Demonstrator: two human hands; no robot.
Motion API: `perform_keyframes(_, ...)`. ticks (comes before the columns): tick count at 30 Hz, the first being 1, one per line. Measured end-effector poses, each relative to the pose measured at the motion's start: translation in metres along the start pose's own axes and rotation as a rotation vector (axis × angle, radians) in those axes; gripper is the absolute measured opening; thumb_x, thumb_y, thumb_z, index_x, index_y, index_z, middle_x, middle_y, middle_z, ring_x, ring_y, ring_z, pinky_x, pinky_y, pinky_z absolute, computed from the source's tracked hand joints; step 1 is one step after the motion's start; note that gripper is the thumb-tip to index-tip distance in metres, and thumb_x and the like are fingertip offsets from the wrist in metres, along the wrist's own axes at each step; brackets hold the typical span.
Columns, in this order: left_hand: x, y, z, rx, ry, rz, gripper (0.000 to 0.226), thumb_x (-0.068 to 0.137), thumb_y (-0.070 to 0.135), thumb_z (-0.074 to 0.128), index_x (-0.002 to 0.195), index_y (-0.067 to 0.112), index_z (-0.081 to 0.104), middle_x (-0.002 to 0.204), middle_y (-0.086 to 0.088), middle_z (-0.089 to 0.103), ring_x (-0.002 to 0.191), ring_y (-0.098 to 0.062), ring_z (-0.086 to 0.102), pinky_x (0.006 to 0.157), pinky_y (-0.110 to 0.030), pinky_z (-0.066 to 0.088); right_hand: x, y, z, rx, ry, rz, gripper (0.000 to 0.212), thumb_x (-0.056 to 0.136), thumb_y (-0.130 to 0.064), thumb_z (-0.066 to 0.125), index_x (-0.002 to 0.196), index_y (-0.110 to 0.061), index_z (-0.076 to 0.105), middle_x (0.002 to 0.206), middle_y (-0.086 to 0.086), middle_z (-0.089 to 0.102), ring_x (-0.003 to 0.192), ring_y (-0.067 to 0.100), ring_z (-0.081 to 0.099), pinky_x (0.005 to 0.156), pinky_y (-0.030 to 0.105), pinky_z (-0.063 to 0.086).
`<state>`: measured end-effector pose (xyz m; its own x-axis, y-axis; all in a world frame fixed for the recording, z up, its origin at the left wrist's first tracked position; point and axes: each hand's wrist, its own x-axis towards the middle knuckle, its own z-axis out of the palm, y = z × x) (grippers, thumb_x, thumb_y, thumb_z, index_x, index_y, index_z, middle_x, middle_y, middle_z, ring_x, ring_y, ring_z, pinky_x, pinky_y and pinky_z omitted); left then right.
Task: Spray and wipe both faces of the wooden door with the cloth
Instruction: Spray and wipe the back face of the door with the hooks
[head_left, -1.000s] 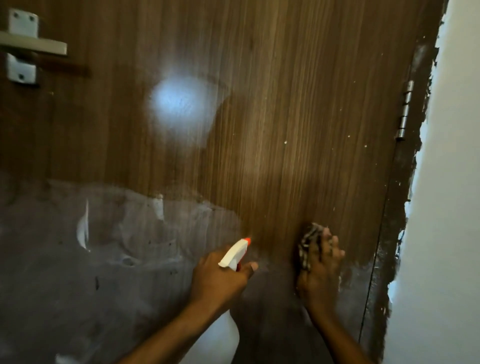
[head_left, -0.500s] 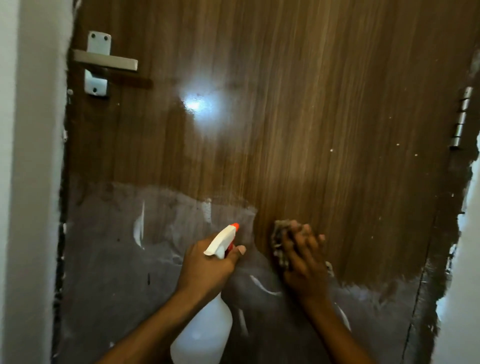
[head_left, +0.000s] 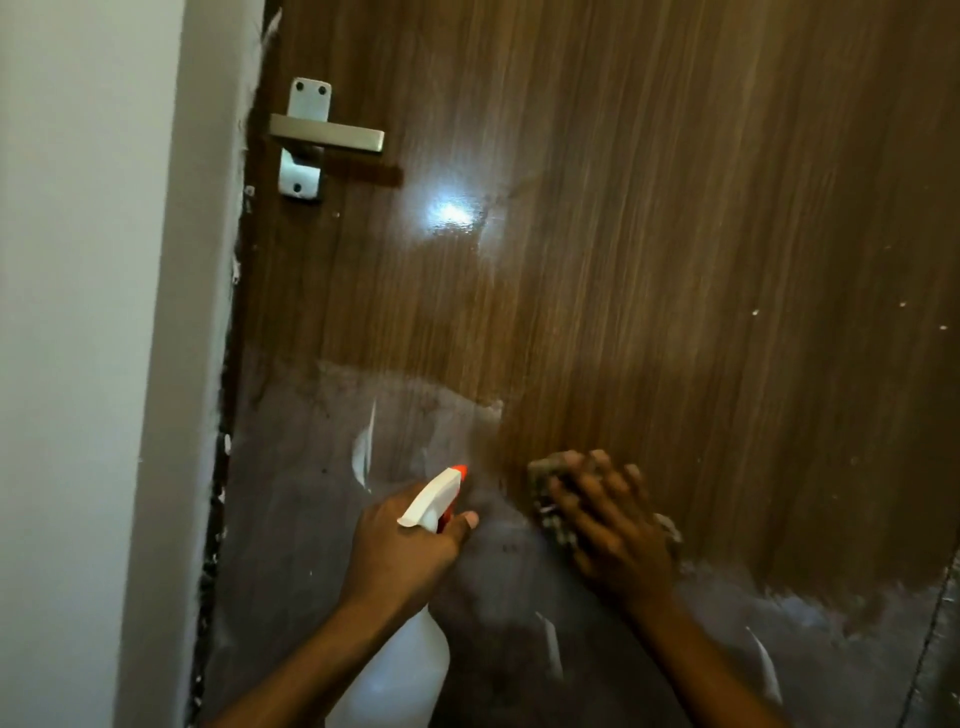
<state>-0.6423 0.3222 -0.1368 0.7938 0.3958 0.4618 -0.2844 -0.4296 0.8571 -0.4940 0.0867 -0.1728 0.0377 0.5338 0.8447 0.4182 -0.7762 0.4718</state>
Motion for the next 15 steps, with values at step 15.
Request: perform_keyframes(15, 0.016, -0.030, -0.088, -0.024, 0.176, -0.034, 0.033, 0.079, 0.027, 0.072, 0.109, 0.013, 0.065, 0.077, 0.008, 0.058, 0.066, 0.000, 0.053, 0.057, -0.008, 0.037, 0.078, -0.107, 0.042, 0.093, -0.037, -0.246, 0.049, 0.099, -0.036, 0.053, 0.146, -0.023, 0.050, 0.157, 0.004, 0.038, 0.147, 0.028, 0.032, 0.115, 0.051, 0.031)
